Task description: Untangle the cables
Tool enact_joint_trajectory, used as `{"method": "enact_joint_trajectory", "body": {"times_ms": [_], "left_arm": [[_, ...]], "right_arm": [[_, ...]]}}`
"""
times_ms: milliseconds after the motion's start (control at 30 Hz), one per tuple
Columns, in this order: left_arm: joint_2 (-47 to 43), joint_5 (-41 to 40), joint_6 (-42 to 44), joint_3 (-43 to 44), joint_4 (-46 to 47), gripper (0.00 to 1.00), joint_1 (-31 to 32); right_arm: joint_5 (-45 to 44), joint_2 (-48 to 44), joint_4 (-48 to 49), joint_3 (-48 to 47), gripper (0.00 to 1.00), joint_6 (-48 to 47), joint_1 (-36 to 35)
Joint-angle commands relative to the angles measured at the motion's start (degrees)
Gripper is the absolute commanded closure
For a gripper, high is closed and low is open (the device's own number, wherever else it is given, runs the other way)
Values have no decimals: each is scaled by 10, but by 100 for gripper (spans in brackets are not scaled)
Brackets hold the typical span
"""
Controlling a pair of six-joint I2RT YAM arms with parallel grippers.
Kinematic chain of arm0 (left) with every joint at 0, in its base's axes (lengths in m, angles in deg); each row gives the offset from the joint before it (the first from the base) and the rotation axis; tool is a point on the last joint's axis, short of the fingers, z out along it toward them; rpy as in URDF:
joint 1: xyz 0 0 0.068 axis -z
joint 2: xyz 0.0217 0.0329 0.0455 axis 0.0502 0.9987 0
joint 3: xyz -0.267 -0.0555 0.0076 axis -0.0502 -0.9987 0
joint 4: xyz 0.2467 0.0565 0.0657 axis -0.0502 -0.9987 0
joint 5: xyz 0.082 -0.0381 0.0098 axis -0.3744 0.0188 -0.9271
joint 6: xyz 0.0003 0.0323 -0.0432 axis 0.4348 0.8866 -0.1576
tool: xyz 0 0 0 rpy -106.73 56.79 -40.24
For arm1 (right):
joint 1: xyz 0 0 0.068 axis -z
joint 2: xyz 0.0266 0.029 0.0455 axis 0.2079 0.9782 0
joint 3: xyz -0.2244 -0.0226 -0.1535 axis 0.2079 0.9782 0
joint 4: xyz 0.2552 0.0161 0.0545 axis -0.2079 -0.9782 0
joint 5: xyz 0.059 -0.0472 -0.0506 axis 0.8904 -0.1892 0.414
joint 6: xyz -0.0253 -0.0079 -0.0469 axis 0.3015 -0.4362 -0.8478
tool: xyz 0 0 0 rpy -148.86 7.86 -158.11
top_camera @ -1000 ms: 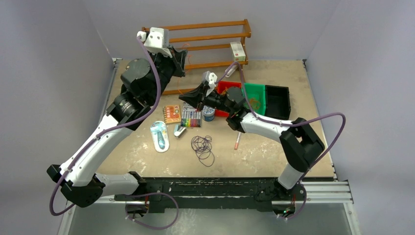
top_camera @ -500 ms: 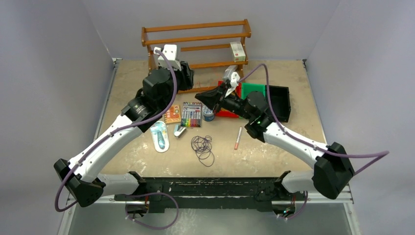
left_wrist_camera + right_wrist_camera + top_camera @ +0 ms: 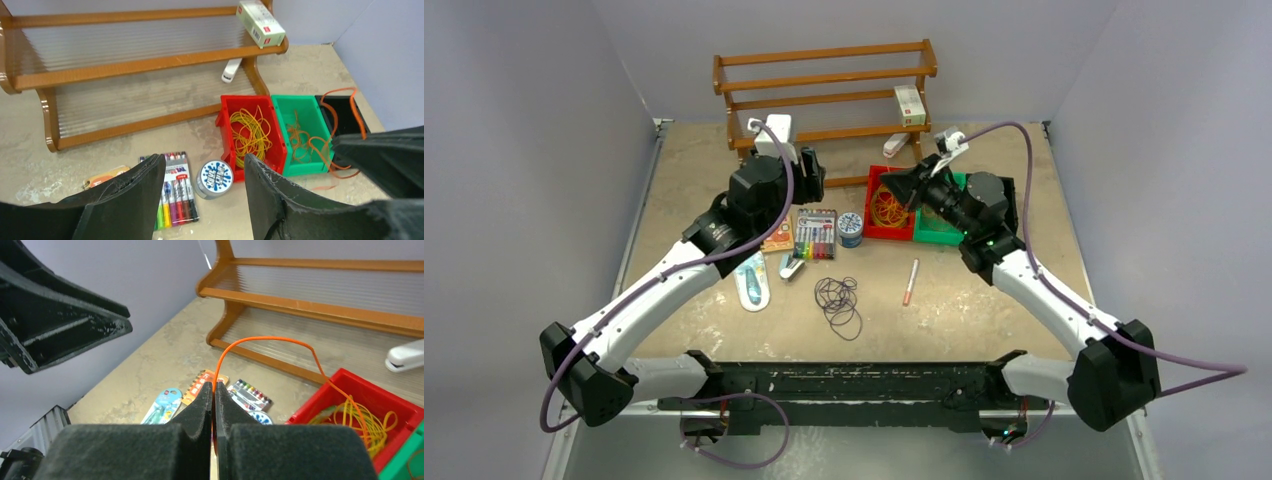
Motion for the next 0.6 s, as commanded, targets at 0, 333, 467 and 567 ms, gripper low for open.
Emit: {"method": "enact_joint_trajectory", "body": {"times_ms": [0, 333, 467, 567], "left_arm": [[-14, 26, -23, -33, 31, 42, -4], [-2, 59, -46, -110, 53, 43, -4], [6, 68, -61, -139, 61, 44, -4], [11, 79, -73, -163, 75, 44, -4]], "right_arm": [[-16, -26, -34, -14, 100, 10, 28], [-11, -39, -71, -12, 100, -1, 79], [-4, -48, -85, -6, 100, -5, 101], [5, -51, -96, -5, 100, -12, 122]]}}
